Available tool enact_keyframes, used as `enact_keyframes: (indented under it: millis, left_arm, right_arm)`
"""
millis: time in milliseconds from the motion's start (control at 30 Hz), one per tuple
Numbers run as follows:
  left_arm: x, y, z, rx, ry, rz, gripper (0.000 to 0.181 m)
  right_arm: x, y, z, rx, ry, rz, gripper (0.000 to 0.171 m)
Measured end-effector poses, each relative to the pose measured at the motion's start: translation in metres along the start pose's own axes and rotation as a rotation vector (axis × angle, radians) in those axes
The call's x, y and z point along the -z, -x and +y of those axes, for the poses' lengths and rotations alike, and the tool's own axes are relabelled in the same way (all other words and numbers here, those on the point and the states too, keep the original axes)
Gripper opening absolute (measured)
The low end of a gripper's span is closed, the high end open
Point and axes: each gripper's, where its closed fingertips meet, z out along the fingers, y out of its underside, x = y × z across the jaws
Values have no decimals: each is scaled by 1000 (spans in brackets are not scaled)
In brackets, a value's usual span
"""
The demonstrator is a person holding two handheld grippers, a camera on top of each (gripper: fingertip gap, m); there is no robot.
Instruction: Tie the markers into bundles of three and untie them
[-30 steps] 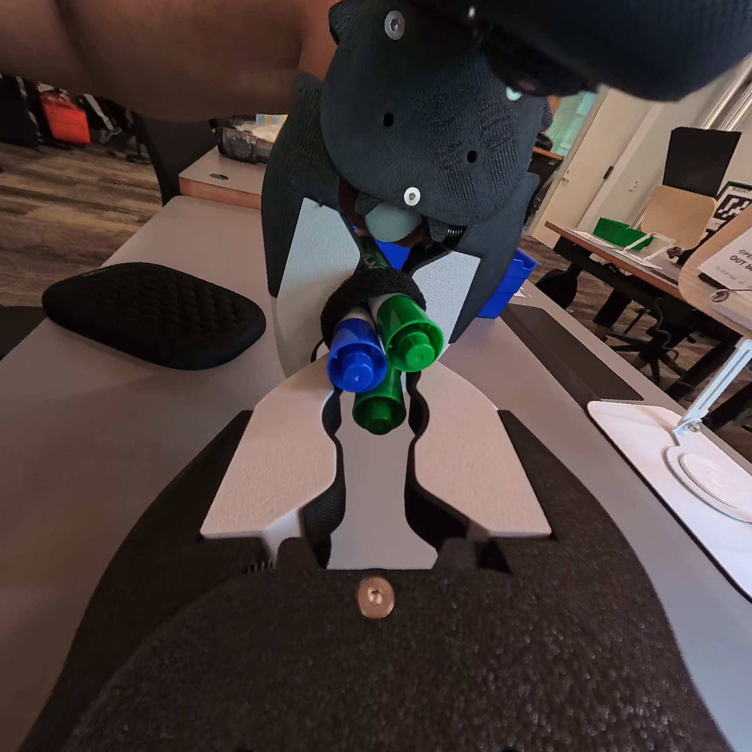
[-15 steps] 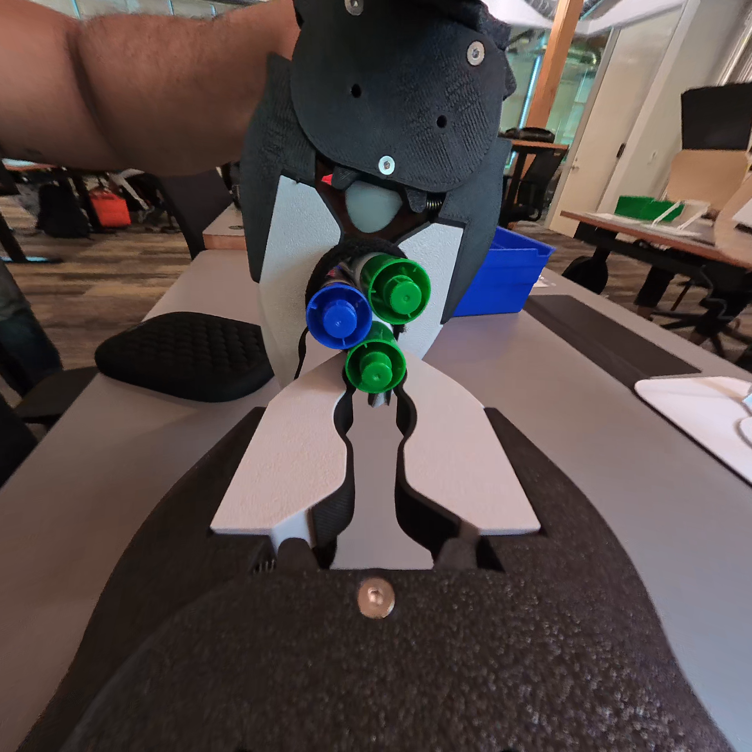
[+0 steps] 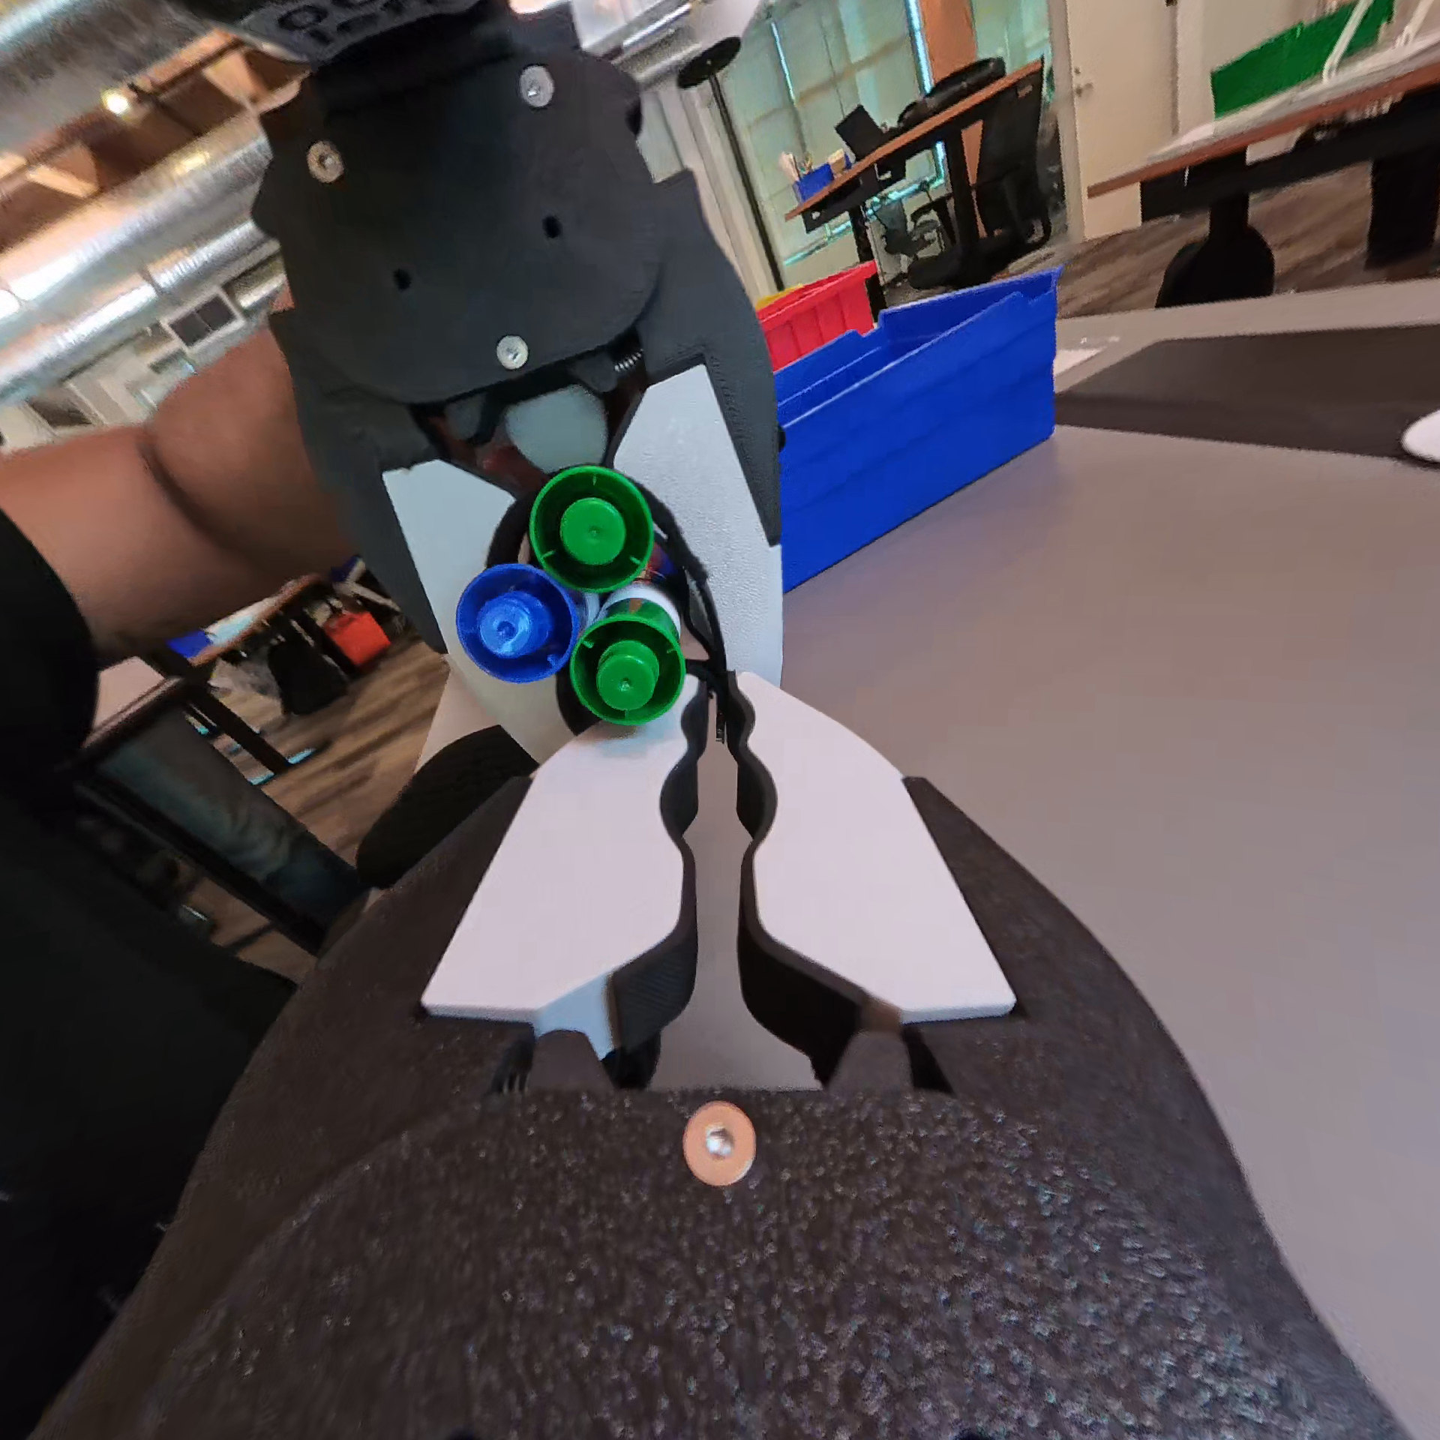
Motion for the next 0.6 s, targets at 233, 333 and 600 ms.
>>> enact_keyframes:
  millis: [233,333,600]
  left_arm:
    - [-2,12,2,62,-49,-17,40]
    - [-4,16,4,81,-66,-27,40]
    - [-6,28,12,83,-38,-132,40]
  right_arm:
    - [-8,-1,-1,-379,-47,-71,2]
    - [-10,1,-5,-503,-82,-117,2]
    - [-10,4,-6,-604,-90,-141,2]
